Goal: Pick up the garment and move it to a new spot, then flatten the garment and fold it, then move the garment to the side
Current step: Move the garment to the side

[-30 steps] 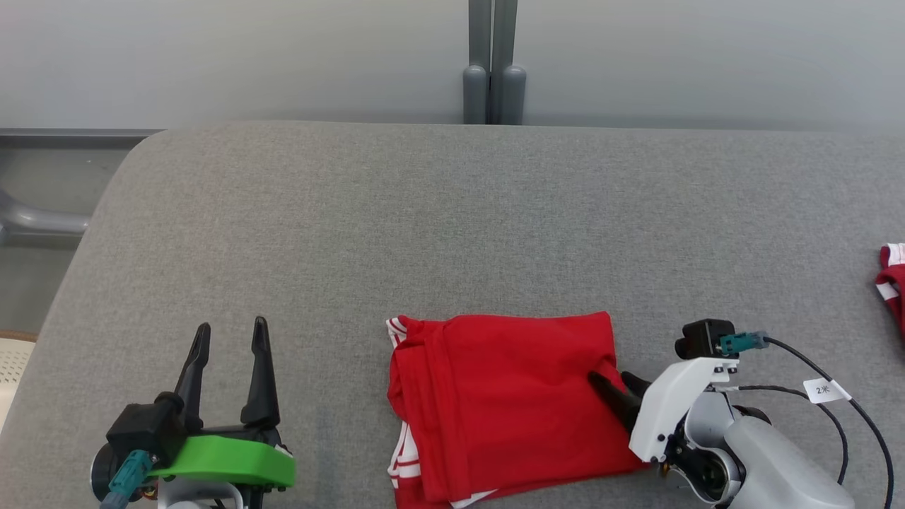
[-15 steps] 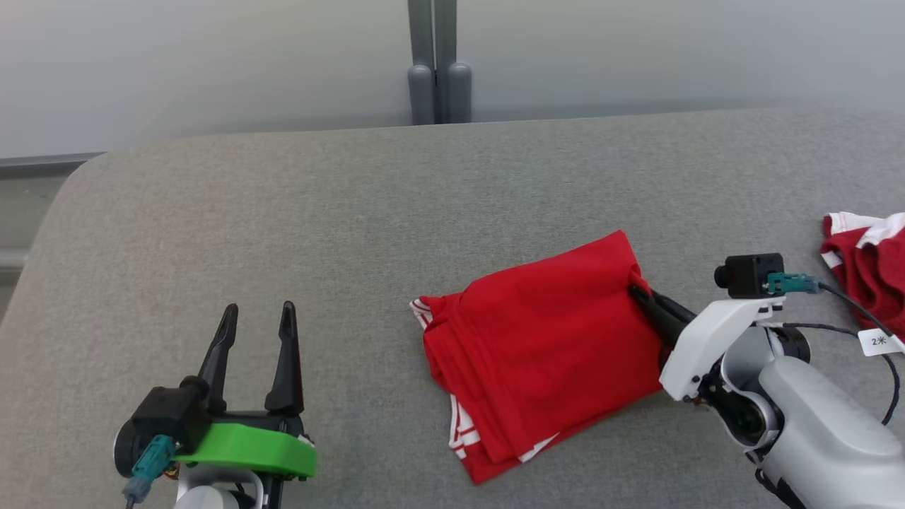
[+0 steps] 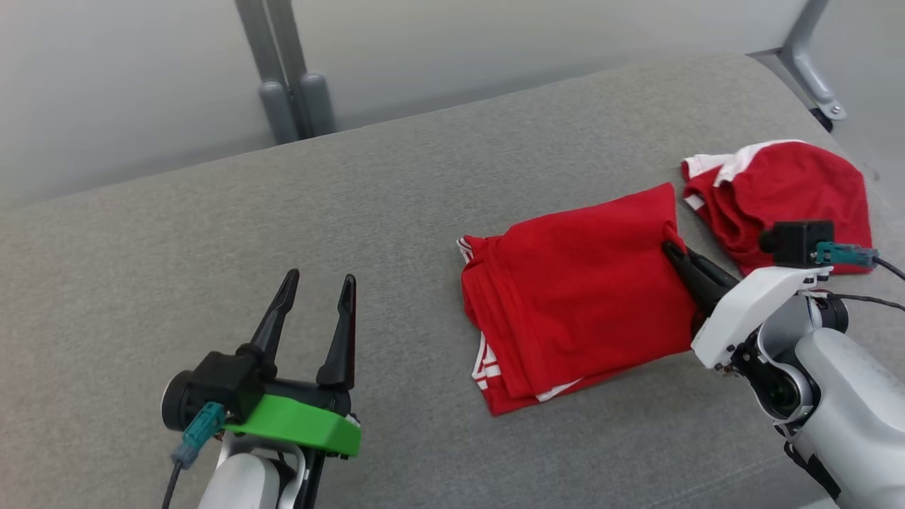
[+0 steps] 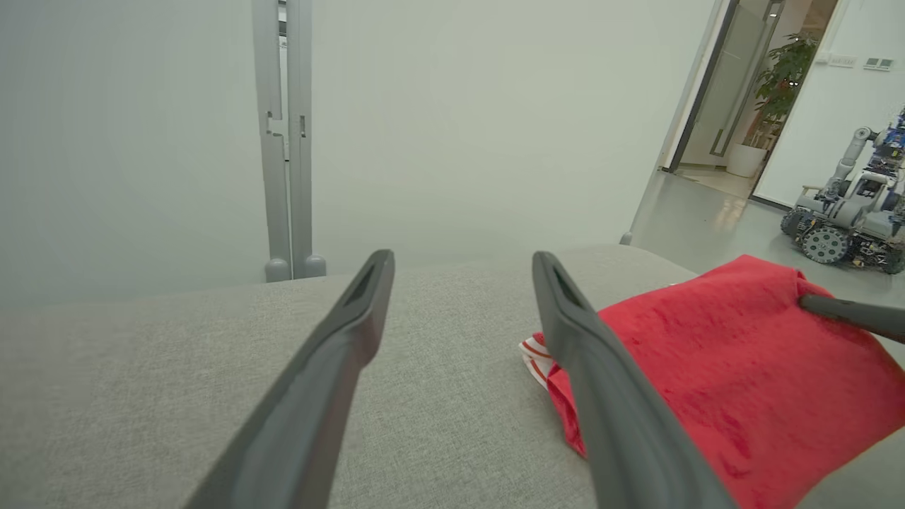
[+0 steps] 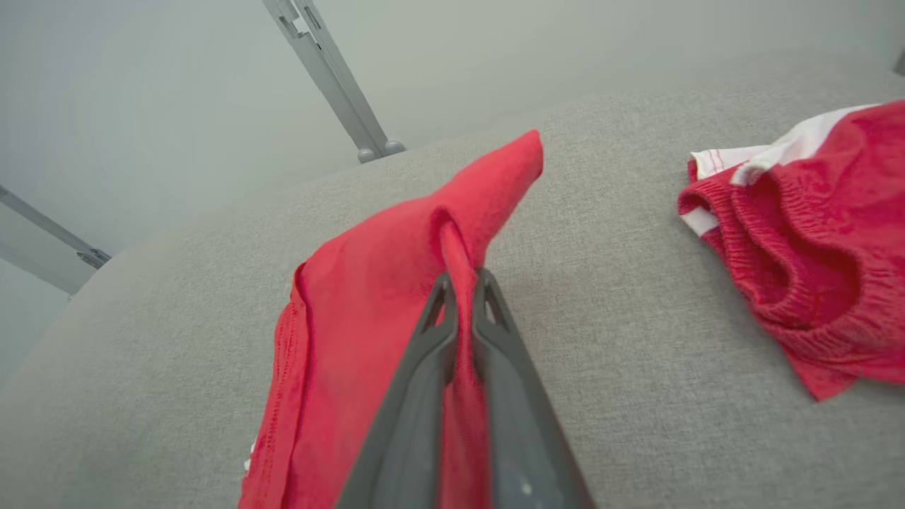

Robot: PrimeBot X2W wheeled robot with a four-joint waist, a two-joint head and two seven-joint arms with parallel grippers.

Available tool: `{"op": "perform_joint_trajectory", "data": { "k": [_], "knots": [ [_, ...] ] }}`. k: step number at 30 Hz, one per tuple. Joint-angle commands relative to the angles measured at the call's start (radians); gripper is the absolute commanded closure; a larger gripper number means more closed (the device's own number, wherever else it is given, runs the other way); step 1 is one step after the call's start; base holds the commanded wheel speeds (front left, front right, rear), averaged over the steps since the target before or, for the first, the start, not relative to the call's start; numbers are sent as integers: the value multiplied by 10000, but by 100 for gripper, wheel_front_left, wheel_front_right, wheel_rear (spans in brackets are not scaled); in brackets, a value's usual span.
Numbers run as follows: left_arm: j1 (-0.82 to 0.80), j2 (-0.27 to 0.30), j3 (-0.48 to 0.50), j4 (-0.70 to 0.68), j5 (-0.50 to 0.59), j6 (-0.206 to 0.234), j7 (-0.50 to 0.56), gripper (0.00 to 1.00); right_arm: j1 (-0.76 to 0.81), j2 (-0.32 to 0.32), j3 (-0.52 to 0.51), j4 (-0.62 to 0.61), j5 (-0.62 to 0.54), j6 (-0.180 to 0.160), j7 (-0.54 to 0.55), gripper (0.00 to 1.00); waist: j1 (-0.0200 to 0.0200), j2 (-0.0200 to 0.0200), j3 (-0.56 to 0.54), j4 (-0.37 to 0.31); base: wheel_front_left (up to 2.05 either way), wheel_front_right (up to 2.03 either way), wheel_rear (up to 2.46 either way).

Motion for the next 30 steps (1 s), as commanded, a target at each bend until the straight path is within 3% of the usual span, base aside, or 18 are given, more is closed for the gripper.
{"op": "perform_joint_trajectory", "data": {
  "k": [1,6,13,22,30],
  "knots": [
    [-191,33,17,33,168,-23,-23,0,97,27,-34,-88,35,5,-127,100,0,0,318,-1233,0,0,0],
    [-352,136,7,100,232,-33,-22,0,117,111,8,-275,59,5,-370,100,0,0,576,-2131,0,0,0],
    [-579,295,-56,170,336,-57,-23,0,-5,167,134,-401,203,5,-700,100,0,0,971,-2704,0,0,0],
    [-887,551,-177,220,369,-80,10,0,-1033,-199,662,-529,140,5,-868,100,0,0,1594,-2598,0,0,0],
    [-1367,853,-285,-10,439,-91,252,0,-2756,-1298,1163,-542,814,5,-649,100,0,0,2684,-2076,0,0,0]
  ]
}}
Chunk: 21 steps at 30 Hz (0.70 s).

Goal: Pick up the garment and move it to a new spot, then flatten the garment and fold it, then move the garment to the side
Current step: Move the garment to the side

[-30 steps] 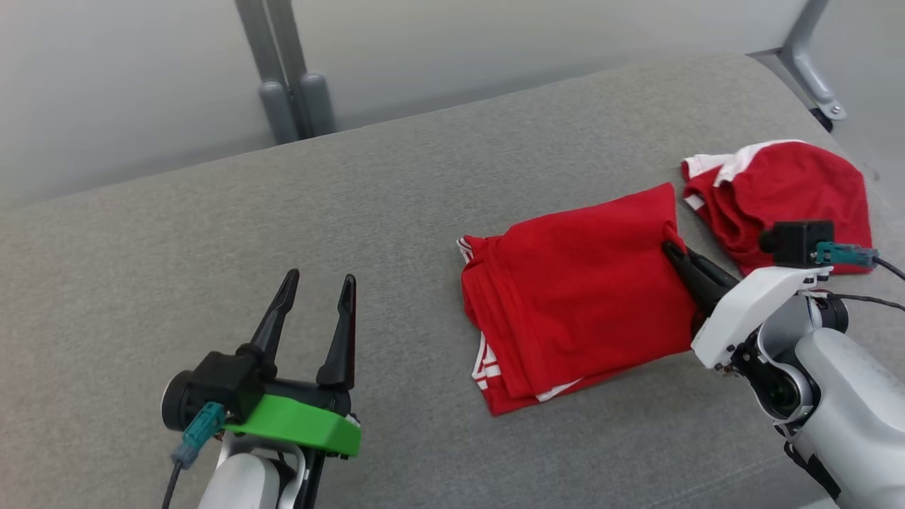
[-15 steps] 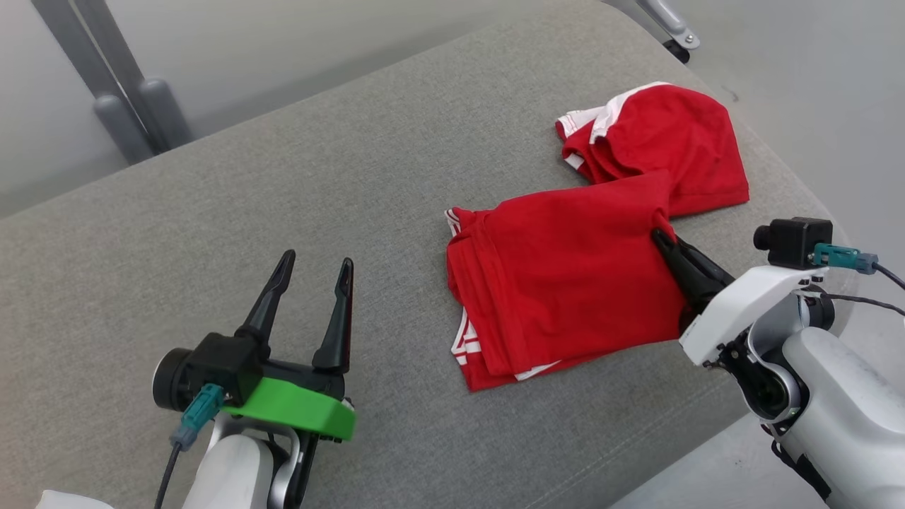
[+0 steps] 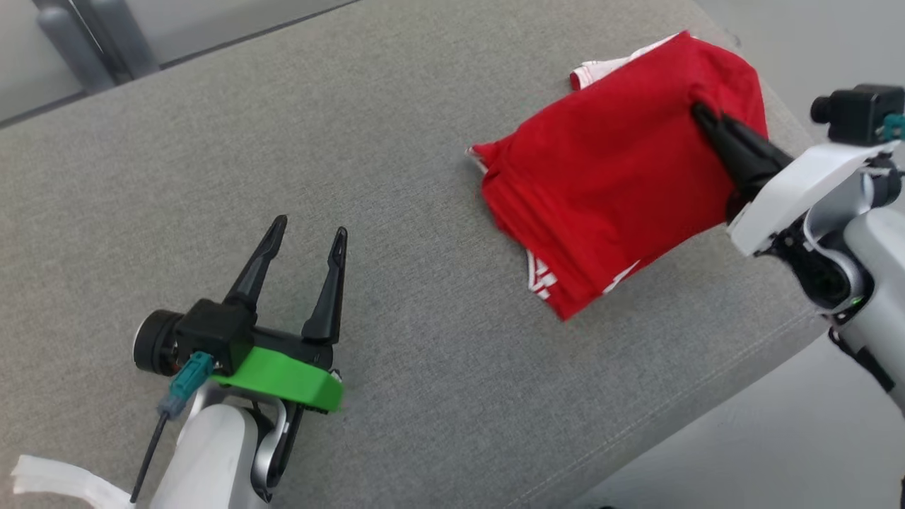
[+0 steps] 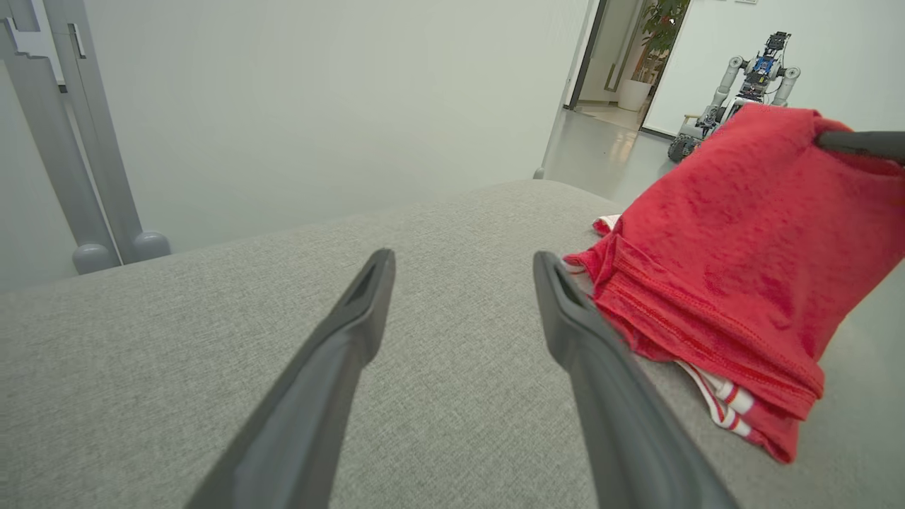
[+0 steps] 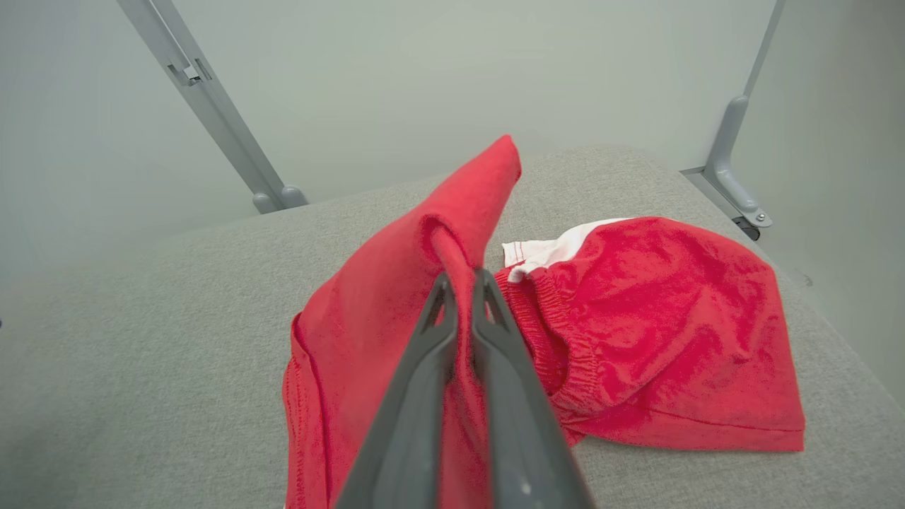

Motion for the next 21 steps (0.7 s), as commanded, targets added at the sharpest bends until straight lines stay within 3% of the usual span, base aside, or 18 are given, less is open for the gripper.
{"op": "perform_joint_trajectory", "data": {
  "k": [1,7,13,18,21],
  "knots": [
    [-247,169,18,-61,41,-42,49,0,-394,-252,103,65,117,5,30,100,0,0,694,403,0,0,0],
    [-585,375,-125,-305,127,-50,263,0,-1303,-1405,395,843,497,3,173,100,0,0,1584,910,0,0,0],
    [-763,501,-134,-529,150,8,353,0,-1705,-2360,63,1874,1058,3,-219,100,0,0,2151,1314,0,0,0],
    [-920,642,-164,-689,164,9,424,0,-2095,-2689,62,2928,903,3,-592,100,0,0,2549,1510,0,0,0],
    [-1047,651,-212,-744,154,9,475,0,-2410,-2482,94,4012,548,2,-815,100,0,0,2744,1642,0,0,0]
  ]
}}
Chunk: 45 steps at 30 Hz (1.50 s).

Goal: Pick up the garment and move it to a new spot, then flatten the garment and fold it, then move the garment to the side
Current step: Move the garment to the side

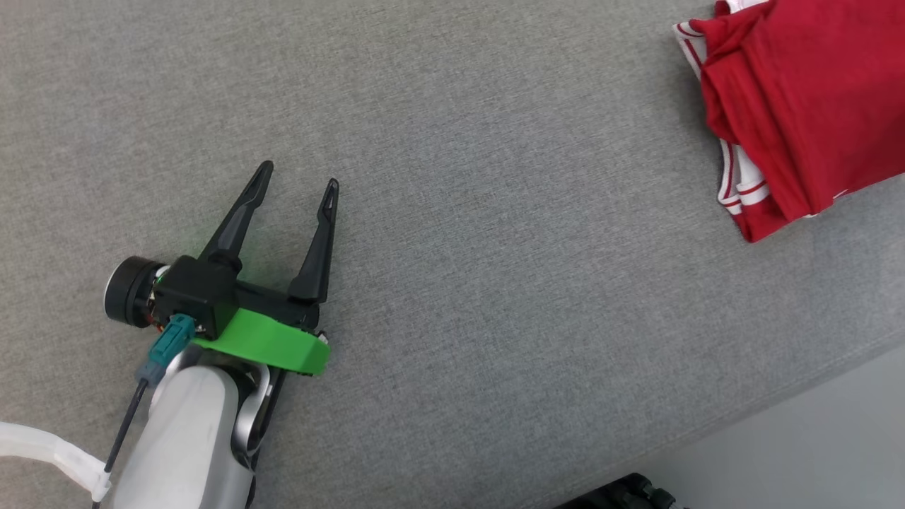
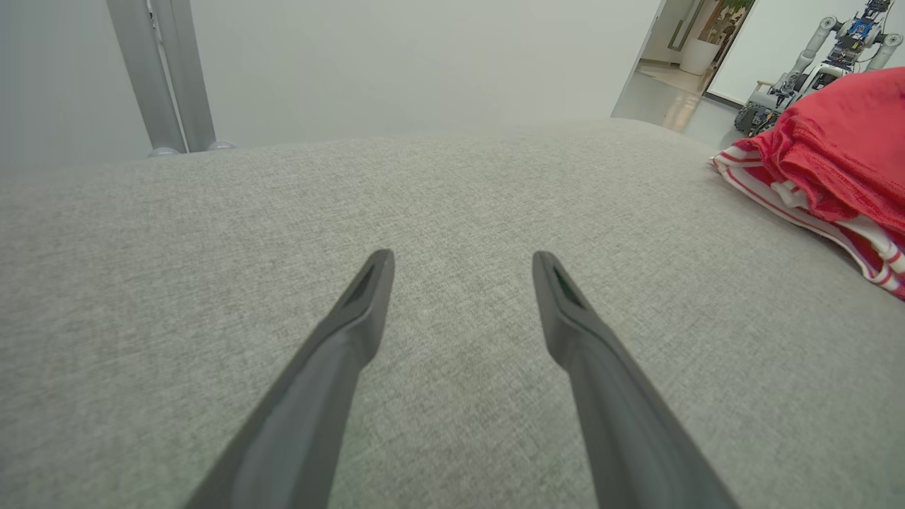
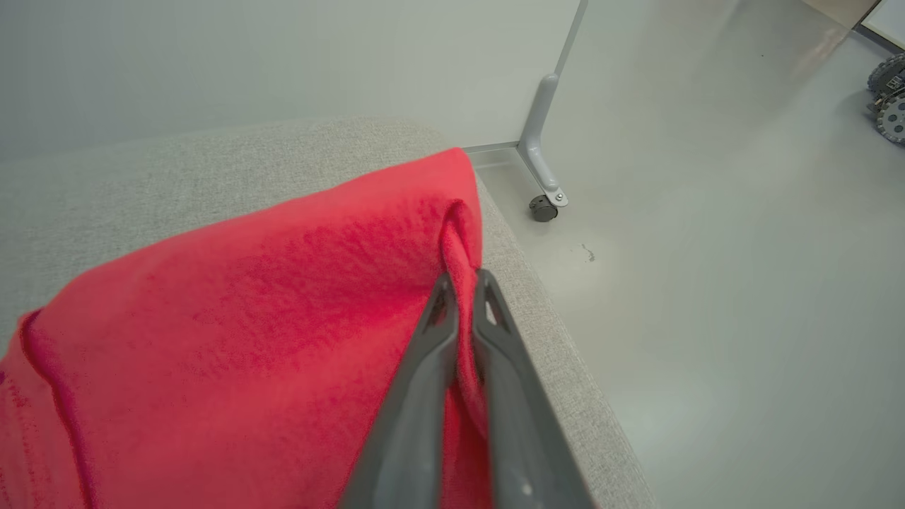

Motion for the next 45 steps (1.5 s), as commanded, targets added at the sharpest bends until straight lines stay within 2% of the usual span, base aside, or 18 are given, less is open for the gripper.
{"op": "perform_joint_trajectory", "data": {
  "k": [1,2,3,4,7,10,13,16,22,27,32,36,45],
  "knots": [
    [-210,55,0,-18,39,4,32,0,-253,173,-47,434,-155,-2,-222,100,-1,0,342,341,0,0,0],
    [-229,29,-13,4,14,14,12,0,-332,319,-21,893,-273,-2,-222,81,-1,0,359,409,0,0,0],
    [-230,17,-8,34,-5,36,-16,0,-371,456,15,1218,-326,-2,-124,35,-1,0,354,452,0,0,0],
    [-231,-3,8,84,-49,59,-70,0,-457,560,53,1657,-433,-2,-54,0,-1,0,328,519,0,0,0],
    [-233,-91,12,238,-126,79,-213,0,-710,803,-98,2923,-527,-2,0,0,-1,0,125,721,0,0,0],
    [-138,-213,36,413,-229,111,-376,0,-902,907,-141,3777,-797,-2,-463,0,-1,0,-266,930,0,0,0],
    [65,-340,118,596,-386,165,-540,0,-1089,1077,-47,3992,-1132,0,-1013,0,-1,0,-826,1134,0,0,0],
    [344,-463,239,827,-545,184,-650,0,-1060,1180,8,3665,-1362,-2,-1322,0,-1,0,-1523,1320,0,0,0],
    [998,-625,592,919,-707,341,-724,0,-398,1328,-566,1719,-1973,-2,-1435,0,-1,0,-2788,1728,0,0,0],
    [1623,-648,1290,616,-826,567,-706,0,1148,1797,-1693,-608,-2585,-2,-1430,0,-1,0,-3577,2095,0,0,0],
    [2112,-590,1765,431,-776,635,-711,0,2782,2349,-2529,-2215,-3389,0,-1434,0,-1,0,-4168,2477,0,0,0],
    [2617,-700,2199,358,-832,821,-712,0,4607,3077,-3399,-3513,-4281,0,-1433,0,-1,0,-4833,2906,0,0,0],
    [3366,-742,2653,610,-728,961,-711,0,7234,4581,-4458,-5059,-5386,0,-1434,0,-1,0,-5481,3350,0,0,0]
  ]
}}
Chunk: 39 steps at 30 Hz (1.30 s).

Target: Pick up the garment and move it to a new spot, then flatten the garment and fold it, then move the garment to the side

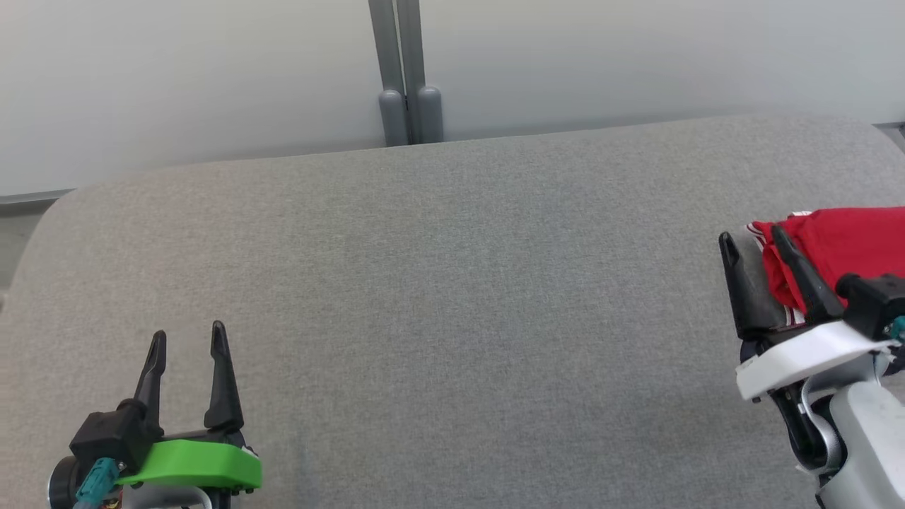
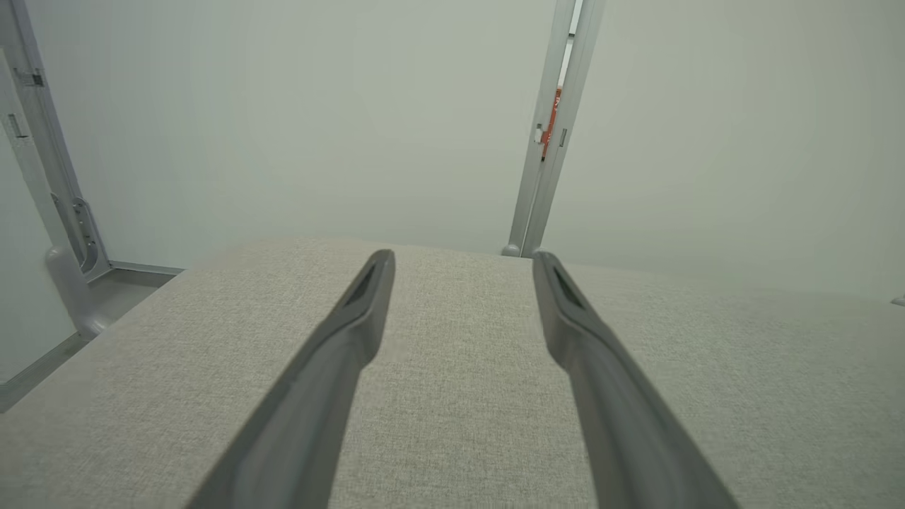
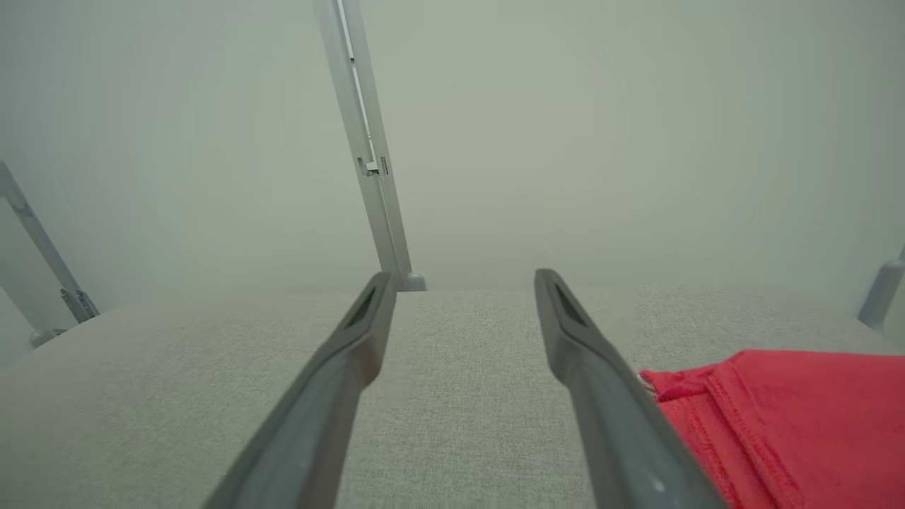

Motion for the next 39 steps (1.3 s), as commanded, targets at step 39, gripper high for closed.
{"op": "perform_joint_trajectory", "data": {
  "k": [39],
  "knots": [
    [34,-438,125,576,756,-698,-22,0,1233,1460,-536,-660,-1468,1,-23,0,0,0,-197,357,0,0,0]
  ]
}}
